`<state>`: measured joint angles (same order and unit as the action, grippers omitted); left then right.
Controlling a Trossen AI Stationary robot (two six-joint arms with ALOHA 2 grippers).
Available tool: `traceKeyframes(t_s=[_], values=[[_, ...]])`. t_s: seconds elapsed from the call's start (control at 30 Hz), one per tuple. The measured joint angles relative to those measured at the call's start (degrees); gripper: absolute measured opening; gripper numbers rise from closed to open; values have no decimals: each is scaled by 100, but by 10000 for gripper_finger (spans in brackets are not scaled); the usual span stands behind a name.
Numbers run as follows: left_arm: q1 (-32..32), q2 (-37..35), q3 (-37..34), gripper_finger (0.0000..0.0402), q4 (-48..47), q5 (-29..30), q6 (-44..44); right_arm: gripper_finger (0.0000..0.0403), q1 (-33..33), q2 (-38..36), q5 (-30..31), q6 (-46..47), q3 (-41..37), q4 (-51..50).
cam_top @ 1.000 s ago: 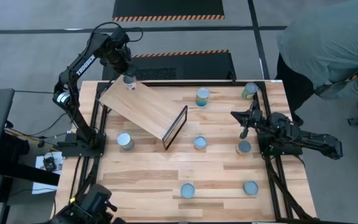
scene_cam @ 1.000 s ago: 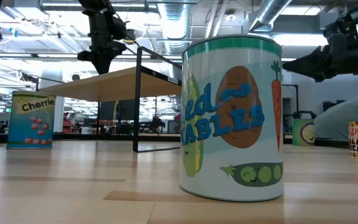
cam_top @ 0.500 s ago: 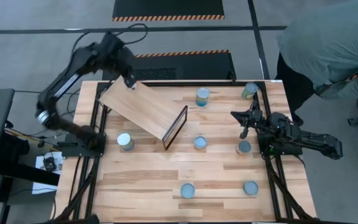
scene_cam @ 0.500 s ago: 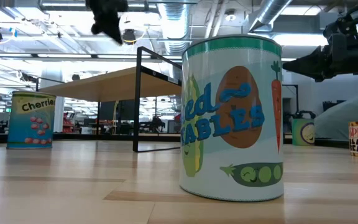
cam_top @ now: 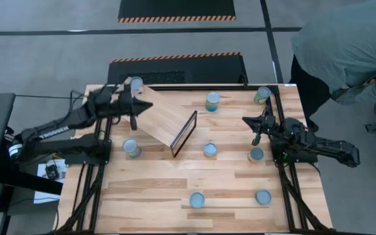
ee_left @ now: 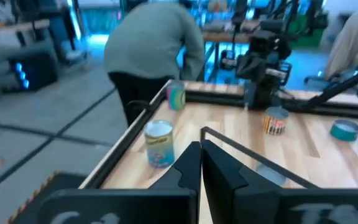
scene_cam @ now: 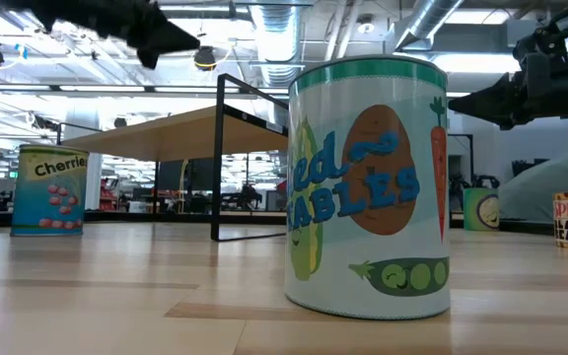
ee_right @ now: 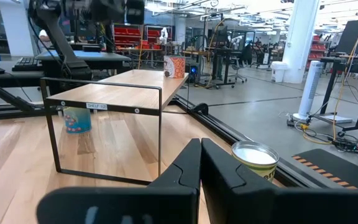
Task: Pick and place cans onto a shelf
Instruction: Put the canned cherries on the shelf
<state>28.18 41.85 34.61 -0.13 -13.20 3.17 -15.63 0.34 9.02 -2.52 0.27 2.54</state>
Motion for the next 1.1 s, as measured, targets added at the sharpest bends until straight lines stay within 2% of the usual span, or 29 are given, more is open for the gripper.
traceKeyframes(t_s=[0.2, 0.4, 0.57, 0.7, 0.87, 1.0, 1.1], values=[[-45, -487, -1593, 3, 1956, 58, -535, 33, 0, 0, 0, 1, 2, 0], [-48, -742, -2374, 3, 2679, 122, -499, 33, 2, 0, 0, 4, 1, 14], [-48, -783, -2531, 3, 2972, 180, -298, 33, 38, 1, 0, 353, 2, 77], [-45, -781, -2518, 3, 2995, 146, -288, 33, 59, -2, 7, 926, 0, 784], [-45, -783, -2512, 3, 3265, 143, -250, 30, -2, 19, 7, 567, 29, 1768], [-45, -779, -2512, 3, 3437, 31, -319, 8, -190, 554, 102, 422, 300, 1719], [-45, -780, -2510, 3, 3514, 81, -137, 8, -373, 1382, 292, 444, 585, 1676]])
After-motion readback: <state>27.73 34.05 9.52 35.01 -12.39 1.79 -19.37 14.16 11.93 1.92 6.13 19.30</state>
